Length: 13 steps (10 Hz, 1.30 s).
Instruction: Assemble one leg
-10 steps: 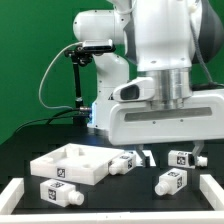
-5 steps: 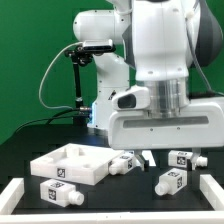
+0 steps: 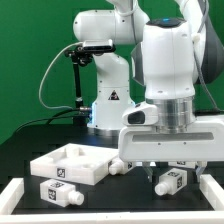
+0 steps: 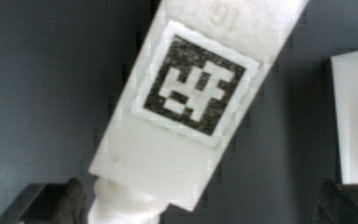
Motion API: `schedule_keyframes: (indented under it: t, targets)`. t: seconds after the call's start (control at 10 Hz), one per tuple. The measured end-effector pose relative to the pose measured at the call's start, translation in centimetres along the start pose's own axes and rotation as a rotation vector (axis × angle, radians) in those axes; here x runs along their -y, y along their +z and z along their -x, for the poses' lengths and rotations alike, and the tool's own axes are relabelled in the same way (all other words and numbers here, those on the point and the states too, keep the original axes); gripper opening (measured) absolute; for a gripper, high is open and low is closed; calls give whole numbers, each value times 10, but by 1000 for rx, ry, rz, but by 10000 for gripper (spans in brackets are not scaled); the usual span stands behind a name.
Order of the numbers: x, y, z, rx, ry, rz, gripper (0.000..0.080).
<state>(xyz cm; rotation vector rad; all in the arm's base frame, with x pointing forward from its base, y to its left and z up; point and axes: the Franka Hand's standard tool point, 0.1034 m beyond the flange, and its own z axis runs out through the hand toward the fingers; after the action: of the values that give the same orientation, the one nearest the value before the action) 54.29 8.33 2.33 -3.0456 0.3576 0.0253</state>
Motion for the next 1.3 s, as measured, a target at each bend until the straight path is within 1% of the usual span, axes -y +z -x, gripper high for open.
schedule_keyframes:
  t: [0.1,0.2,0.3,0.4,0.7,0.9,1.0,1.1,1.2,1.3]
  targets:
    - [0,1,1,3,9,-1,649]
    - [-1,4,8,24,60,-2,649]
    - [-2,10,19,38,63,6,649]
    - [-6,15,25,47,65,11,649]
    - [-6,16,26,42,60,11,634]
    - [-6,15,26,41,56,10,279]
    - [-8,11,29,36,40,9,279]
    - [-16,3,42,31,14,10,282]
    - [-23,-15,67,37,33,10,282]
    - [-23,-36,91,34,50,4,282]
